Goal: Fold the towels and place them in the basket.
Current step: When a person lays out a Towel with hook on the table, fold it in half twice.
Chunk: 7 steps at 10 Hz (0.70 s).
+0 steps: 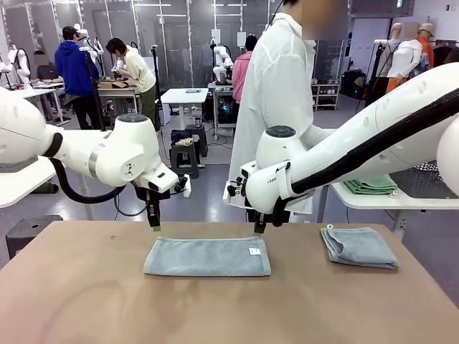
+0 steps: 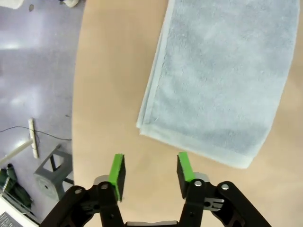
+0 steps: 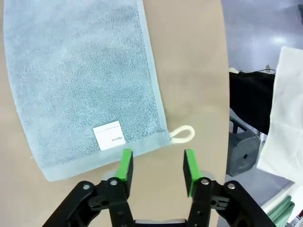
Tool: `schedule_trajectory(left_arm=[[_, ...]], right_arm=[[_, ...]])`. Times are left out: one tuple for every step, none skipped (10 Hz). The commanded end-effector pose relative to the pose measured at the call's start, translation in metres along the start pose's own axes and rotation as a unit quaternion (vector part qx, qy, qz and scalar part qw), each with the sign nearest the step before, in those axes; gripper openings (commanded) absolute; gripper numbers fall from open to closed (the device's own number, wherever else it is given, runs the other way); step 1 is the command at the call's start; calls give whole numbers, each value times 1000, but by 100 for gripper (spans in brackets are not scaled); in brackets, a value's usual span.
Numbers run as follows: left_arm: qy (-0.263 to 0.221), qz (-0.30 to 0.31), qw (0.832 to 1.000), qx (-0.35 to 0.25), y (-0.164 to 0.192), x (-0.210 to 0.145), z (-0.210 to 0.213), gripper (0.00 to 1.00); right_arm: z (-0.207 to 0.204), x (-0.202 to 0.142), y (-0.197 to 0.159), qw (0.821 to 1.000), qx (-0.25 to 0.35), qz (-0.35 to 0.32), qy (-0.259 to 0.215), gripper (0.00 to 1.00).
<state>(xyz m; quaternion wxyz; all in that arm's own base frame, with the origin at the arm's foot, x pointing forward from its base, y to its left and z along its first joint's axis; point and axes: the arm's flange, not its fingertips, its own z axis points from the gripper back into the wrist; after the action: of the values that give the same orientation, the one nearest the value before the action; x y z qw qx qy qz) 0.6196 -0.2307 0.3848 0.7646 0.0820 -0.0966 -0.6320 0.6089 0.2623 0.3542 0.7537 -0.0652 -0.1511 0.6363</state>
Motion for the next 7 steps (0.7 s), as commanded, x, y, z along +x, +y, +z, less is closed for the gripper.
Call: schedule_trajectory(left_arm=[[-15, -48, 997, -60, -16, -25, 41, 82], [-50, -59, 993, -84, -32, -35, 66, 82], [-64, -59, 992, -91, -45, -46, 90, 82], [-93, -62, 988, -108, -54, -59, 110, 82], [-119, -73, 983, -120, -63, -74, 127, 82], [-149, -75, 979, -115, -67, -89, 137, 82], [-197, -85, 971, -110, -70, -105, 142, 82]], right_arm=[[37, -14, 8, 999, 34, -5, -15, 87], [63, -19, 21, 998, 56, -27, -4, 87], [89, -24, 34, 995, 86, -53, 0, 87], [115, -28, 44, 989, 97, -114, 17, 87], [142, -33, 59, 972, 104, -205, 44, 87], [158, -38, 73, 949, 122, -284, 60, 87], [168, -42, 89, 937, 134, -316, 62, 87]])
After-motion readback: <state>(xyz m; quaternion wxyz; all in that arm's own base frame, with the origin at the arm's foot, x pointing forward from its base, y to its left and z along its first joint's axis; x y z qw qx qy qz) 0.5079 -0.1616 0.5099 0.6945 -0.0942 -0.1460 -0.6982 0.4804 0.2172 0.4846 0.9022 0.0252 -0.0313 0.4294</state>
